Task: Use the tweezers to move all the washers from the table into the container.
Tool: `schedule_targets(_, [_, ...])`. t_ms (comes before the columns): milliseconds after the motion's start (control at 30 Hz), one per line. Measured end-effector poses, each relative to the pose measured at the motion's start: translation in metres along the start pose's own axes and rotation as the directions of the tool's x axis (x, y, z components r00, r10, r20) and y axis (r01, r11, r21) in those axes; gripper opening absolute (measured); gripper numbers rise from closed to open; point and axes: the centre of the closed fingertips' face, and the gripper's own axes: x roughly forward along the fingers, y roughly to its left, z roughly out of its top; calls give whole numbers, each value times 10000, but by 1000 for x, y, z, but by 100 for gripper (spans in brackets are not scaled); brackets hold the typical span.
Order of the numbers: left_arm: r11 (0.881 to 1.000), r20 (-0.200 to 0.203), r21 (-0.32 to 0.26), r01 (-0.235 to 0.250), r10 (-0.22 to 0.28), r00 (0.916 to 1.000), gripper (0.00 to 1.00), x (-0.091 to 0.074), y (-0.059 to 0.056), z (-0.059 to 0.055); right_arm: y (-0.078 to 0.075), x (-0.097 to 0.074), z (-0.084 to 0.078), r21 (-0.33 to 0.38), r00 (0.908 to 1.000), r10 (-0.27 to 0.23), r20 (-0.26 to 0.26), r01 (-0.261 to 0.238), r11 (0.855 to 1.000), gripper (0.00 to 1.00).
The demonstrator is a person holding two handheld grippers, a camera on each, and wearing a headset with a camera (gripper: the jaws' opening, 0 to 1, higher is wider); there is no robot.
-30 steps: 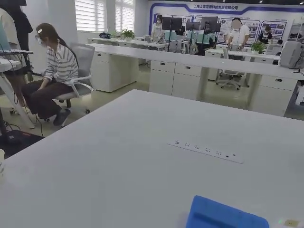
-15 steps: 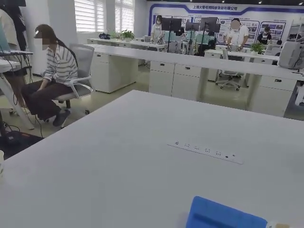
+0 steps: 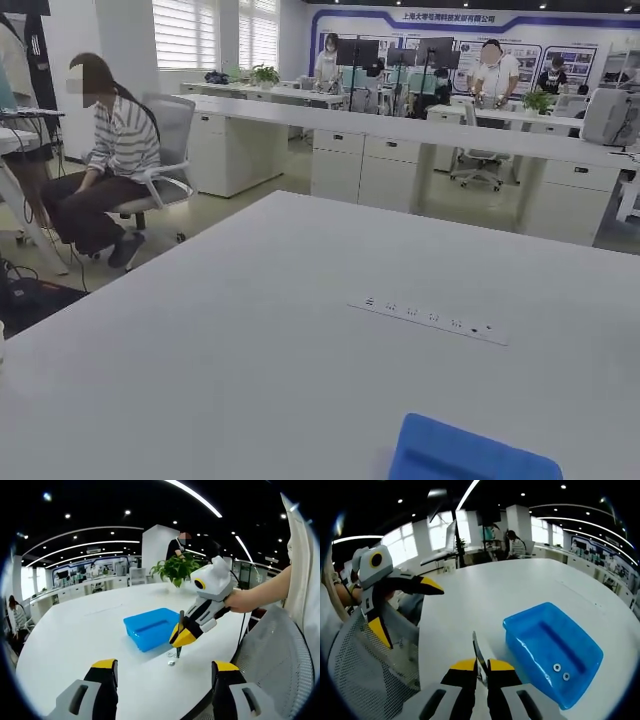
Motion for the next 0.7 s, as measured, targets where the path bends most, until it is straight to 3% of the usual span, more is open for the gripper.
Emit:
schedule_targets(400, [10000, 28, -9, -7, 7, 10000, 77, 0, -1, 1, -12, -2, 0, 1396, 9972, -320, 671, 224, 9900, 3])
schedule_targets(700, [10000, -52, 7, 18, -18, 10000, 77, 0, -2, -1, -5, -1, -1, 1014, 9965, -481, 689, 410, 9940, 4])
